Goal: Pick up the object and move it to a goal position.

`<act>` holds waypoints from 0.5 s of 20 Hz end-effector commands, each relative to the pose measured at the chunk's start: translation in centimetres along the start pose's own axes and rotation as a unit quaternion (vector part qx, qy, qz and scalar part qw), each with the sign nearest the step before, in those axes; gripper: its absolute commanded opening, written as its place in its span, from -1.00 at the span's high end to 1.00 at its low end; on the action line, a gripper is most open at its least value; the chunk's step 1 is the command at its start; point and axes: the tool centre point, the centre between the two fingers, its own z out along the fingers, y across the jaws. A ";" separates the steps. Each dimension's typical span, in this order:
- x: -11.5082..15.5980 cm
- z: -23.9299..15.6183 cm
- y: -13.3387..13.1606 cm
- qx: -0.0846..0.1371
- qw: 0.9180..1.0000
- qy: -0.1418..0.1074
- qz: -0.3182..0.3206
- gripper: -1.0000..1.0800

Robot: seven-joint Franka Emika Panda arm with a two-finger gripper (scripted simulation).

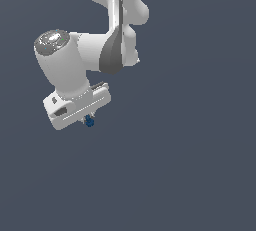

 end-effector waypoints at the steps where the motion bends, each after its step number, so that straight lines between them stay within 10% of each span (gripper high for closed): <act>1: -1.4 -2.0 1.7 0.000 1.000 0.000 0.000 1.00; 10: -4.2 -6.2 5.7 0.000 1.000 0.000 0.000 1.00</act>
